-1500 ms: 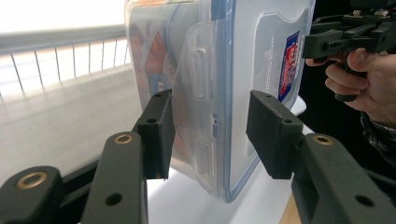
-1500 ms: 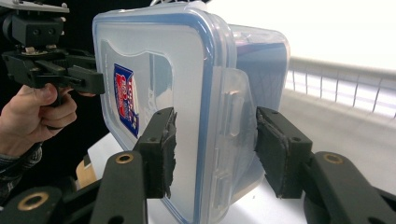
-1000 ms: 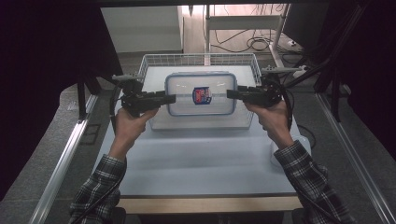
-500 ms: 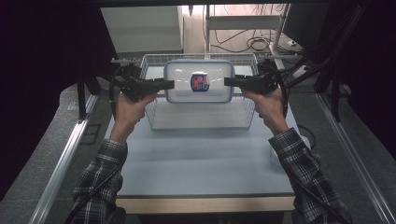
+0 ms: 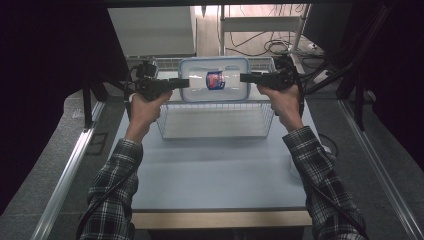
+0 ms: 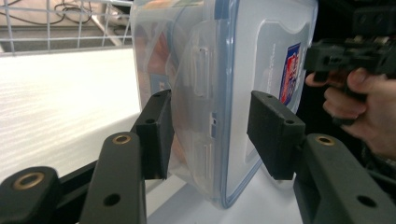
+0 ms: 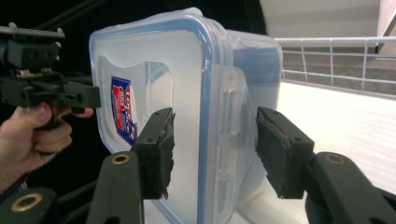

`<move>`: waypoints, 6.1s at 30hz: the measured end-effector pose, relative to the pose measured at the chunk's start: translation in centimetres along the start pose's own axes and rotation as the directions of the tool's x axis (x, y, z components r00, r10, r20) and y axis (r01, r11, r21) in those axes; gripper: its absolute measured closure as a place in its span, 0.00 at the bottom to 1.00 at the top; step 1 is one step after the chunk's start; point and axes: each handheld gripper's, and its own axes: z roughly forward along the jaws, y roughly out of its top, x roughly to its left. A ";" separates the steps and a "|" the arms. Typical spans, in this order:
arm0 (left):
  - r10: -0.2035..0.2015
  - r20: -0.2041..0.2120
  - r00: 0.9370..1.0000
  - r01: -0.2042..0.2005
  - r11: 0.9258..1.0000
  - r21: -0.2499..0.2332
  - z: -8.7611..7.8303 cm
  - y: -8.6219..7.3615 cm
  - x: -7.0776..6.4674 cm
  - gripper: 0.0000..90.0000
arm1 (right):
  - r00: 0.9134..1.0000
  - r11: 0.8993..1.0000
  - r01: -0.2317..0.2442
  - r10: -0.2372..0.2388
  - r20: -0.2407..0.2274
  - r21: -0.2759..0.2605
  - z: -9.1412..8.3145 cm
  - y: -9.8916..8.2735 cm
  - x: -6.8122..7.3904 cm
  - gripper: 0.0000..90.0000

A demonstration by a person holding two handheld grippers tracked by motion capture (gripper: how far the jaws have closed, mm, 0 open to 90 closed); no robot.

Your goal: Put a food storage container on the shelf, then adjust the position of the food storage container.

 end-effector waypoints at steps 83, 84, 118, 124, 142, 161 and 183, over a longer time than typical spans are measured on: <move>0.291 -0.142 0.946 -0.288 0.957 0.045 -1.2 -8.5 -4.6 0.10 | 0.949 0.955 0.296 -0.295 0.109 0.010 -1.4 -5.6 3.9 0.13; 0.297 -0.142 0.944 -0.293 0.955 0.050 -1.2 -8.7 -4.6 0.10 | 0.949 0.954 0.298 -0.298 0.105 0.016 -1.5 -5.8 4.1 0.12; 0.379 -0.080 0.922 -0.370 0.923 0.102 -0.6 -17.4 -5.6 0.03 | 0.940 0.939 0.330 -0.336 0.052 0.098 -3.1 -13.5 5.0 0.01; 0.340 -0.080 0.937 -0.331 0.937 0.112 -1.0 -18.7 -5.9 0.04 | 0.940 0.936 0.334 -0.340 0.039 0.111 -3.5 -15.1 5.2 0.00; 0.359 -0.163 0.919 -0.340 0.931 0.134 -2.1 -23.1 -6.0 0.02 | 0.920 0.907 0.366 -0.386 0.063 0.208 -4.4 -19.8 5.7 0.01; 0.369 -0.216 0.904 -0.325 0.922 0.211 -3.1 -26.3 -5.7 0.03 | 0.931 0.914 0.329 -0.356 0.077 0.236 -5.5 -24.8 5.2 0.04; 0.357 -0.225 0.907 -0.312 0.926 0.213 -3.2 -26.5 -5.2 0.03 | 0.902 0.936 0.251 -0.319 0.290 0.247 -8.1 -22.8 3.4 0.44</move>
